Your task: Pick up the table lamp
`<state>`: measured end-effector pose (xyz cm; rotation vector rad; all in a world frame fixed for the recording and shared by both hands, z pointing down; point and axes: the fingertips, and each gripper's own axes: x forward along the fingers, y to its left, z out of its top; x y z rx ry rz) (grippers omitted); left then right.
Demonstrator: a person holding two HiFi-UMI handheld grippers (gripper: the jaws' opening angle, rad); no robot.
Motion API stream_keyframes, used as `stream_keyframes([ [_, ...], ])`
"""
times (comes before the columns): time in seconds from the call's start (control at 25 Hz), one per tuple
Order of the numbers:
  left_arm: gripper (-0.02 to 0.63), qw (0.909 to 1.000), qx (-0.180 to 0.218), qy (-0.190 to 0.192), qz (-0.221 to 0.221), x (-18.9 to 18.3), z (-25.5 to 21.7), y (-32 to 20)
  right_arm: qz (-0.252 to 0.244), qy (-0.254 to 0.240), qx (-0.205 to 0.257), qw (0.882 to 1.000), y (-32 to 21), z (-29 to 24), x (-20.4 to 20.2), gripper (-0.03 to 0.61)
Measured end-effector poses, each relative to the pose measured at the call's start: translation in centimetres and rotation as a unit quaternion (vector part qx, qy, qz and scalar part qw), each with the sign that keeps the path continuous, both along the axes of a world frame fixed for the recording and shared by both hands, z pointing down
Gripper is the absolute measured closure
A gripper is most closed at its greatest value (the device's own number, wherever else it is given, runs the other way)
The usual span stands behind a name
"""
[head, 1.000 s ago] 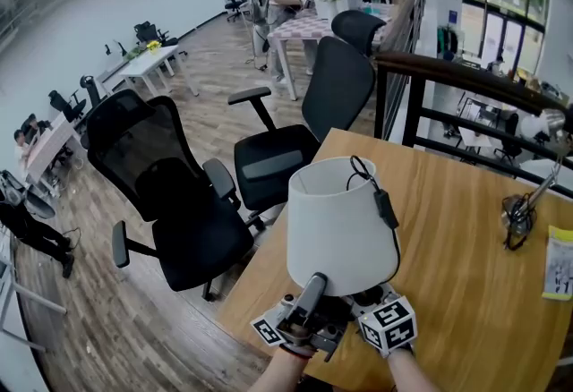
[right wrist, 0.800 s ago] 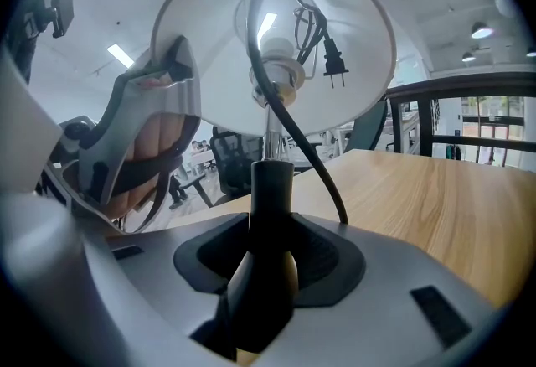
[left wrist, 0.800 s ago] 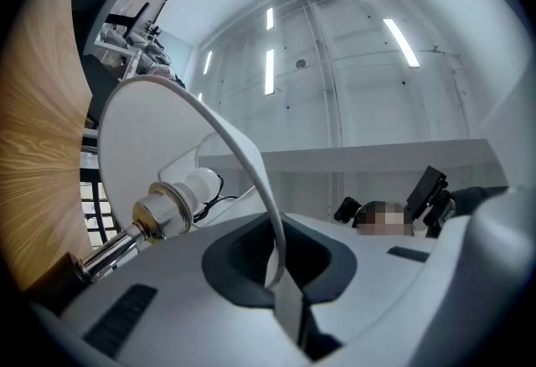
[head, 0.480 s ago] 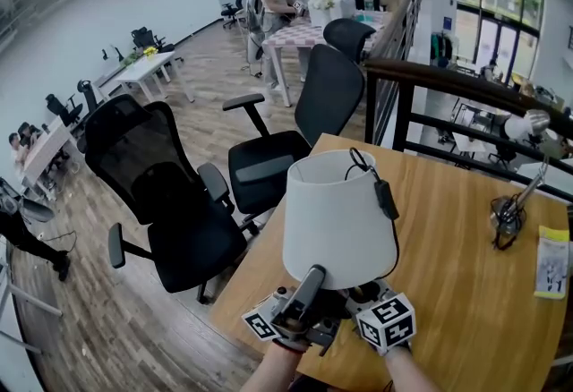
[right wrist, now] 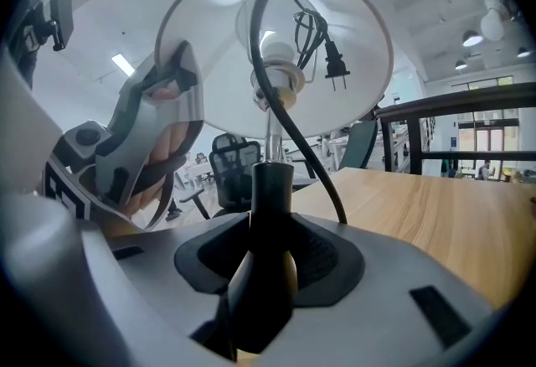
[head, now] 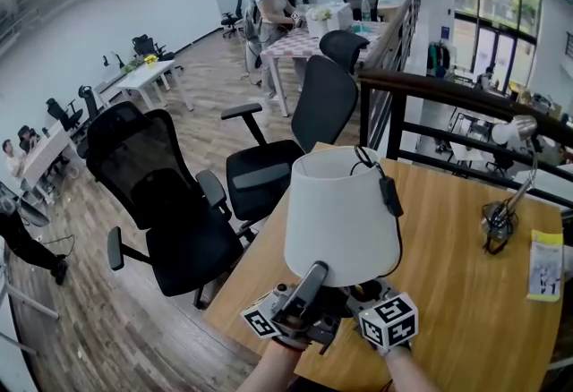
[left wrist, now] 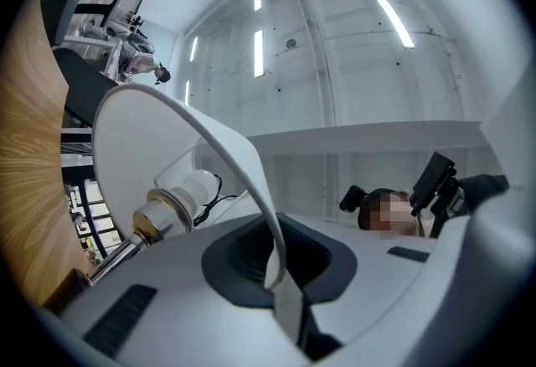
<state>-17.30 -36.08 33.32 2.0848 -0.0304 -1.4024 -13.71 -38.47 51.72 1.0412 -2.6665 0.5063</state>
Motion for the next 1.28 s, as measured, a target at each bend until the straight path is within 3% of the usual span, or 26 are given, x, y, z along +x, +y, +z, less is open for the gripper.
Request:
stream_keyframes([
  [0.68,0.601,0.9991,0.038,-0.019,-0.001,0.3,-2.4,0.7,0.015,-0.022,0.038,0.999,-0.1,-2.6,0.4,0.423],
  [1.28,0.601,0.996,0.08,-0.04,0.006,3.3,-7.5,1.3,0.037,-0.04,0.086,0.995,-1.0,-8.2,3.2,0.423],
])
